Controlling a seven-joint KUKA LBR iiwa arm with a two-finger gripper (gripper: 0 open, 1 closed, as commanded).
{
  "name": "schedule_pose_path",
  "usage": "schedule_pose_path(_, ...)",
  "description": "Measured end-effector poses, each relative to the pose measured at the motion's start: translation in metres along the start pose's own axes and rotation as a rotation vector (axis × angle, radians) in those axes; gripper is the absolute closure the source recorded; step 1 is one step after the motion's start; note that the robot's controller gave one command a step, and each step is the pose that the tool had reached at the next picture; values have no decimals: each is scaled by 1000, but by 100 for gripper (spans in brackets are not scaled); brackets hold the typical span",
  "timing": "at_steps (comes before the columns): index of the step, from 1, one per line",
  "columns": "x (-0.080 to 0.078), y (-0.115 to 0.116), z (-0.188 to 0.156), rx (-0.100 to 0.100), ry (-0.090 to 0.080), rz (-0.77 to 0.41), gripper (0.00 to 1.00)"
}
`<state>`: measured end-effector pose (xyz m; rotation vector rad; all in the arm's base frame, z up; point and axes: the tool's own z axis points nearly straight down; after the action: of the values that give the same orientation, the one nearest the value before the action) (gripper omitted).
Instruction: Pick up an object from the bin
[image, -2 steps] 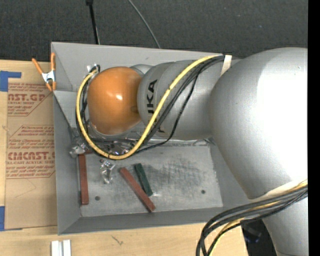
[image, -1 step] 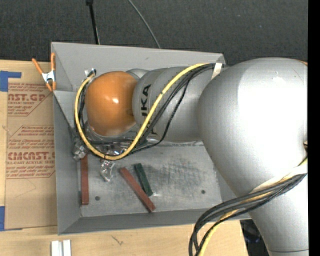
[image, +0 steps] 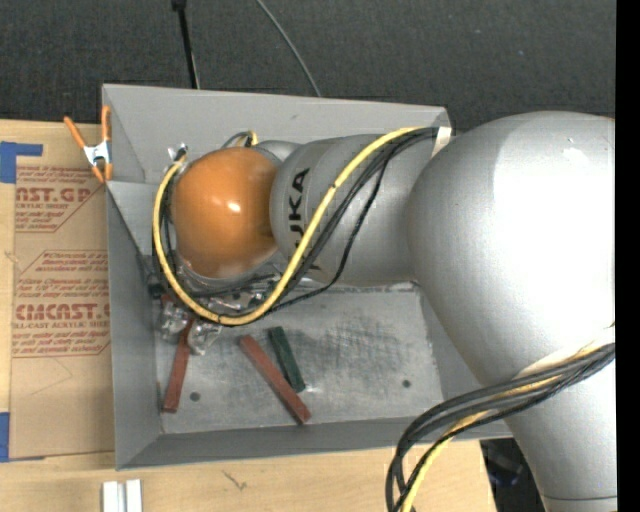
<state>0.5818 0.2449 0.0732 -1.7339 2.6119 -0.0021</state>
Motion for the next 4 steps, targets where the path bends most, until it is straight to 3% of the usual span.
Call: schedule_pose_path(4,0,1,-20,-6,5,1,100)
